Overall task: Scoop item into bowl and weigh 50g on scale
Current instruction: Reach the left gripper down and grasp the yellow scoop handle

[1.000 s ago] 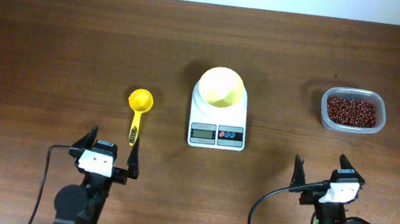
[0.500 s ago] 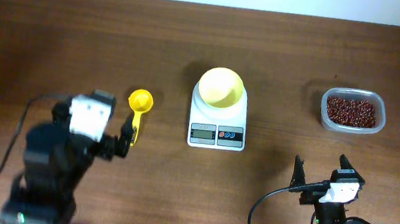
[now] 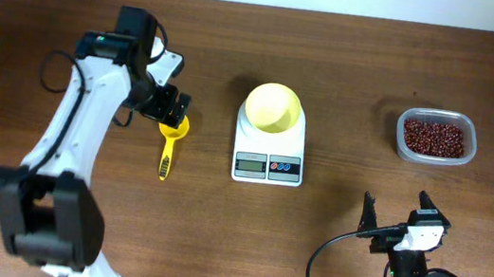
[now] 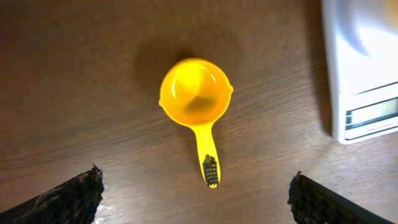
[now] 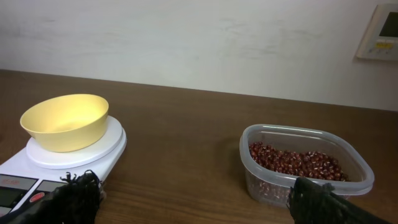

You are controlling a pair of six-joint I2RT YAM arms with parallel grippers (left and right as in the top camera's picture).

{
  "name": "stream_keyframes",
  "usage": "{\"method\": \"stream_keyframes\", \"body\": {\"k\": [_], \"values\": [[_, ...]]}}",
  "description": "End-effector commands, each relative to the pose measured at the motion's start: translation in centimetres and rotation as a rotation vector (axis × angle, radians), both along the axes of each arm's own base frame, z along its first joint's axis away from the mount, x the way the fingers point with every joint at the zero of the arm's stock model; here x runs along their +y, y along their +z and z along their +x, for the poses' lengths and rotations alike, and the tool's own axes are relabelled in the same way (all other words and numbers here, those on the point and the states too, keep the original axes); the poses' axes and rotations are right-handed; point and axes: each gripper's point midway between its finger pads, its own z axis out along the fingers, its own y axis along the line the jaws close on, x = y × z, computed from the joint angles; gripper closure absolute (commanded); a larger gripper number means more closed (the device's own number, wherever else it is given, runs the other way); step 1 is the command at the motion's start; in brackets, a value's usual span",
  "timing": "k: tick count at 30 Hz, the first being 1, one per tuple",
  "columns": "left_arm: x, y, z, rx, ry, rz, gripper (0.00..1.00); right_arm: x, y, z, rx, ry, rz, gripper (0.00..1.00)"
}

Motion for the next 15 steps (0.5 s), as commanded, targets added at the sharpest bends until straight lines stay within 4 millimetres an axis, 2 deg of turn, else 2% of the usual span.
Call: {"method": "stream_keyframes", "body": {"k": [1, 6, 12, 15], "values": [[0.1, -2.5, 0.7, 0.057, -0.007, -0.001, 0.01, 0.3, -0.2, -0.1, 0.003, 0.016, 0.005, 0.01], [0.5, -3.7, 2.8, 0.005, 0.002, 0.002, 0.01, 0.3, -0.2, -0.1, 0.003, 0.016, 0.005, 0.01], [2.7, -6.5, 3.1, 0.06, 0.057, 0.001, 0.01, 0.3, -0.2, -0.1, 0.003, 0.016, 0.004, 0.01], [3.1, -7.4, 3.3, 0.07, 0.061, 0.017, 0.01, 0.3, -0.2, -0.1, 0.003, 0.016, 0.004, 0.01]]}}
